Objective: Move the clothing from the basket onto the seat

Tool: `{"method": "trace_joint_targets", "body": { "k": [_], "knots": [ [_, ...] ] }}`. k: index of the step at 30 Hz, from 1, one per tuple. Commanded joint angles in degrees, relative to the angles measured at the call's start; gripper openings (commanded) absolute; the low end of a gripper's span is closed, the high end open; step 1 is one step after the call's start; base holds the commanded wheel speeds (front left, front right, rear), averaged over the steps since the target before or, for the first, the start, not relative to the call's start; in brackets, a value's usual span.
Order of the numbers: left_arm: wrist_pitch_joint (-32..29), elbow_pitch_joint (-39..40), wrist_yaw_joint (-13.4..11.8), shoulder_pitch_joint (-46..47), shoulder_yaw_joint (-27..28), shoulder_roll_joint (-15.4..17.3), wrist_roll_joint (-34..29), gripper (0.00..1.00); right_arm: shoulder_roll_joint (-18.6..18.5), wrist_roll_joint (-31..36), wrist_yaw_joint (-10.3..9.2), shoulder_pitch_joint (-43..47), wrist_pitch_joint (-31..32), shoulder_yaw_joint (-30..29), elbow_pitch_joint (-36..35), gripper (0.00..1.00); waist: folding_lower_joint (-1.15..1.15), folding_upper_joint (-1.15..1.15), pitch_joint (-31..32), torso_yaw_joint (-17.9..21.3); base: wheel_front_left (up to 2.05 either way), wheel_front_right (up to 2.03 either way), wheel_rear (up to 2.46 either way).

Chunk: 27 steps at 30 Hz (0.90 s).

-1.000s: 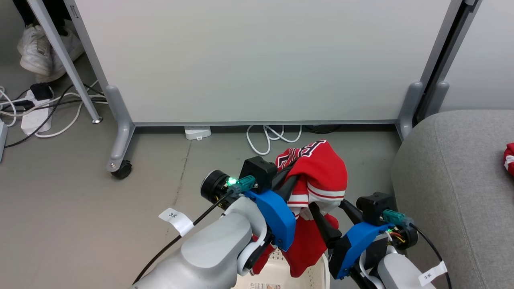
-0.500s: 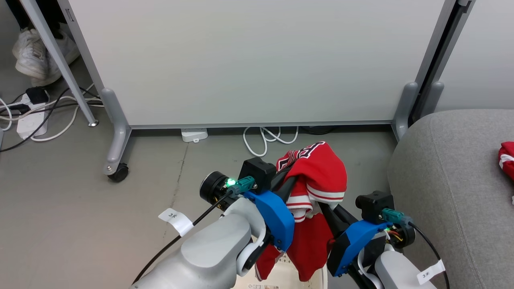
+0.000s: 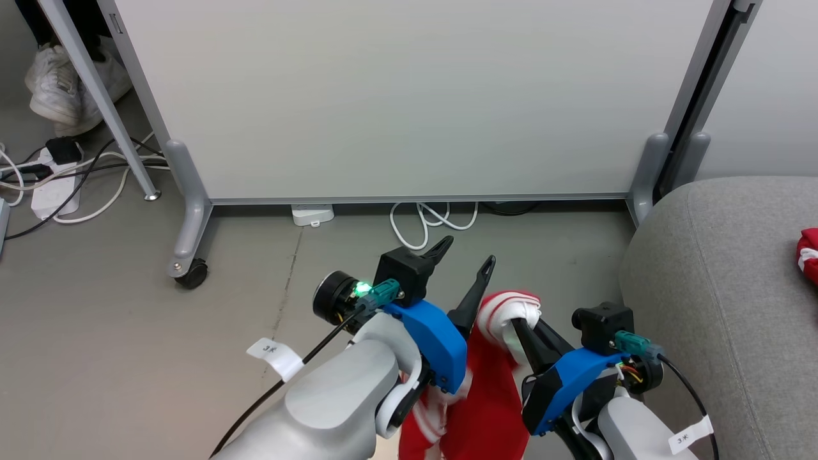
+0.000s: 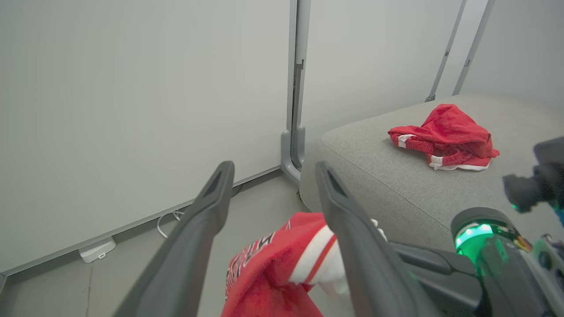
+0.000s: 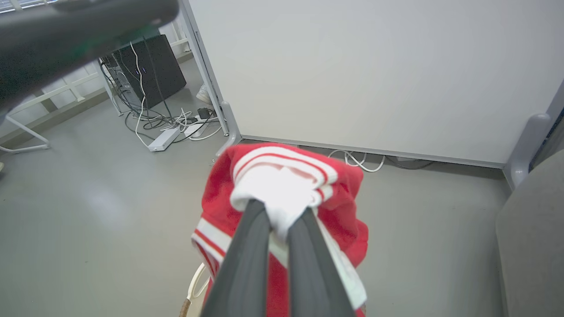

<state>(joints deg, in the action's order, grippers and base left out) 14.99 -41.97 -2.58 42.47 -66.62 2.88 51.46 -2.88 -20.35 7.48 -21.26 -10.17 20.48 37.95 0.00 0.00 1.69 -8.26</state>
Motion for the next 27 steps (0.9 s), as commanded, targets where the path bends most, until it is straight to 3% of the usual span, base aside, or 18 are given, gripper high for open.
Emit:
{"method": "trace_joint_targets", "body": {
  "k": [1, 9, 17, 20, 27],
  "knots": [
    [0.3, 0.5, -0.4, -0.9, 0.9, 0.1, -0.7, 1.00, 0.0, -0.3, 0.03, -0.9, -0.5, -0.2, -0.1, 0.00, 0.00, 0.00, 0.0, 0.0, 0.00, 0.00, 0.00],
    [0.3, 8.7, -3.1, -8.8, 11.8, 2.5, -9.2, 1.00, 0.0, 1.1, 0.03, -0.8, -1.2, -1.4, -0.8, 0.00, 0.00, 0.00, -0.3, -0.2, 0.00, 0.00, 0.00],
    [0.2, 17.0, -4.1, -20.1, 23.7, 4.4, -18.5, 1.00, 0.0, 2.5, 0.03, -0.5, -1.5, -3.2, -2.3, 0.00, 0.00, 0.00, -0.6, 0.0, 0.00, 0.00, 0.00],
    [0.2, 19.7, -3.4, -24.3, 27.9, 4.9, -21.8, 1.00, 0.0, 2.8, 0.03, -0.2, -1.2, -3.6, -3.2, 0.00, 0.00, 0.00, -0.6, 0.2, 0.00, 0.00, 0.00],
    [0.2, 24.5, 2.1, -34.0, 36.8, 4.6, -28.7, 1.00, 0.0, 3.6, 0.03, 0.7, -0.6, -4.6, -5.2, 0.00, 0.00, 0.00, -0.7, 0.5, 0.00, 0.00, 0.00]
  ]
}}
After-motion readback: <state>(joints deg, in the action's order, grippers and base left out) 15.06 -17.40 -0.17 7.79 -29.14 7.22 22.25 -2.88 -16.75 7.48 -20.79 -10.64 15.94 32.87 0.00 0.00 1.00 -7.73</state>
